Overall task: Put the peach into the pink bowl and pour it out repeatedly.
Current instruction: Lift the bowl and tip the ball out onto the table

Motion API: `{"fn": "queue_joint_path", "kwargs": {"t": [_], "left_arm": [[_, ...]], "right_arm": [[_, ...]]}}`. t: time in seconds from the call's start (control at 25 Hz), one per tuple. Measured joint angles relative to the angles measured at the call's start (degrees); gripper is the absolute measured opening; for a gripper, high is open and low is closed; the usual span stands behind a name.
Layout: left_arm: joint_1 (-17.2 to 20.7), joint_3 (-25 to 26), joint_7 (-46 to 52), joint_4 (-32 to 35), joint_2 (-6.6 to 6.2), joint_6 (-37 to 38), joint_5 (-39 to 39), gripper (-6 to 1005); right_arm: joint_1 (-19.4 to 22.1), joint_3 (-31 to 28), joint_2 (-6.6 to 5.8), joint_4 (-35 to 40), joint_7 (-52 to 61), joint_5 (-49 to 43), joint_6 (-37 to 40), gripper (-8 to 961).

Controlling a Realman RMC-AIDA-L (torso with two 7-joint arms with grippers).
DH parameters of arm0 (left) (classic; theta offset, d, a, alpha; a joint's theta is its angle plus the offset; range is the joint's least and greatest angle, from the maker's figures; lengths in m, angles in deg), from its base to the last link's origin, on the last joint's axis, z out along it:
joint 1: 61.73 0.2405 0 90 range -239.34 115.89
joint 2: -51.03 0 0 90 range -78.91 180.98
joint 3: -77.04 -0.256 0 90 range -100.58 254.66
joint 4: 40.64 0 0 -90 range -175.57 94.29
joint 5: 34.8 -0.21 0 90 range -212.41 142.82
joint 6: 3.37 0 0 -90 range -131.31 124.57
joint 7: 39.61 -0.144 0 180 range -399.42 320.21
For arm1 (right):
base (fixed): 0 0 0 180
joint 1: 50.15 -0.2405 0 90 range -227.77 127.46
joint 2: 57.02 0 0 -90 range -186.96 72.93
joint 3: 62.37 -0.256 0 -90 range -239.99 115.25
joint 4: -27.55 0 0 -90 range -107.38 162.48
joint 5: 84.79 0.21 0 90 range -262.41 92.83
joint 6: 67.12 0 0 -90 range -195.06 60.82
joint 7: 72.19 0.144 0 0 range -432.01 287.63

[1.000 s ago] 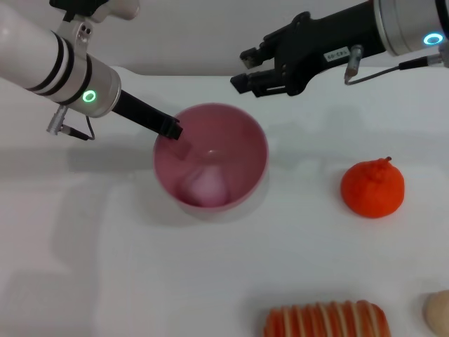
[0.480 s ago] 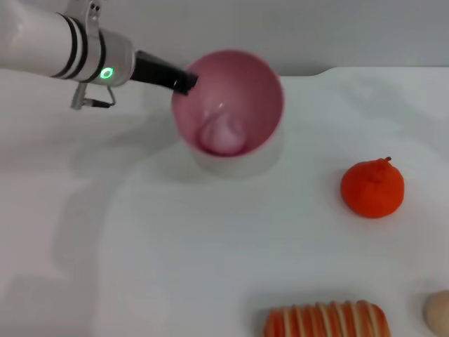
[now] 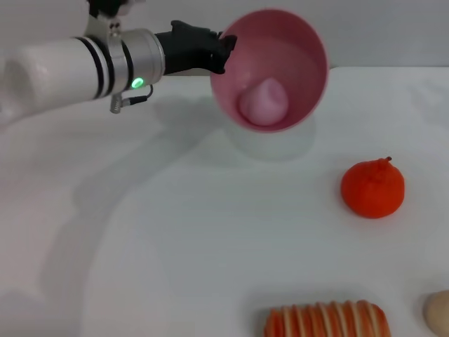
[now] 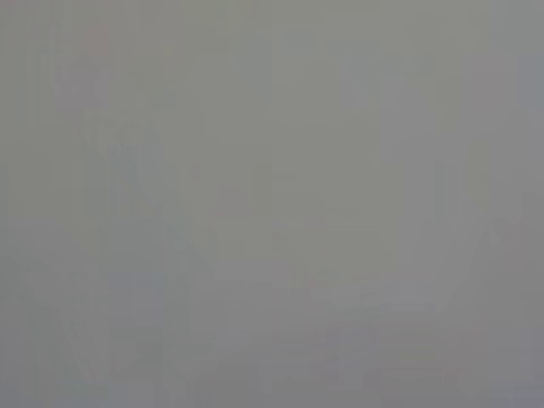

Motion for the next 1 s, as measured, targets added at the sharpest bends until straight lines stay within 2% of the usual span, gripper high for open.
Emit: {"fn": "queue_joint_path", "kwargs": {"t": [0.04, 0.08, 0.24, 0.28, 0.32, 0.4, 0.48, 0.6, 0.64, 0.8, 1.0], "left_arm": [[1.21, -2.83, -6.65, -0.01, 0.06, -2.79, 6.62, 46], [1.21, -2.83, -6.65, -0.01, 0.06, -2.79, 6.62, 46], [3.12, -6.47, -19.49, -0.24, 0.22, -5.53, 19.65, 46], [3.12, -6.47, -19.49, -0.24, 0.22, -5.53, 19.65, 46], [3.95, -7.74, -29.08, -0.97, 0.27, -4.54, 28.49, 46], [4.33, -8.34, -35.39, -1.63, 0.27, -3.14, 34.21, 45], [4.67, -8.66, -44.64, -3.78, 0.27, 0.60, 42.31, 45], [4.72, -8.70, -48.37, -5.10, 0.27, 2.73, 45.60, 45], [4.64, -8.74, -61.64, -11.64, 0.26, 12.85, 57.81, 45], [4.75, -9.00, -69.76, -16.09, 0.26, 22.09, 64.72, 45], [5.48, -12.22, -75.49, -17.35, 0.33, 26.71, 70.28, 45]], "right_arm": [[0.28, -0.96, -0.23, -0.30, -0.06, 0.04, 0.09, 420], [0.58, -1.98, -0.58, -0.55, -0.06, 0.09, 0.08, 420], [1.25, -5.77, -1.84, -2.03, -0.03, 0.29, 1.40, 420], [1.33, -6.64, -2.11, -2.49, -0.03, 0.30, 1.73, 420], [1.37, -7.12, -2.33, -3.06, -0.03, 0.31, 1.93, 420], [1.41, -7.75, -2.78, -3.96, -0.03, 0.32, 2.15, 420], [1.32, -7.84, -3.08, -4.63, -0.23, 0.30, 2.19, 420], [1.10, -7.87, -3.35, -5.39, -0.31, 0.17, 2.20, 420], [1.05, -7.89, -3.42, -5.58, -0.35, 0.14, 2.21, 420], [0.91, -7.91, -3.57, -6.01, -0.43, -0.01, 2.05, 420], [0.81, -7.95, -3.67, -6.13, -0.45, -0.04, 1.72, 420]]}}
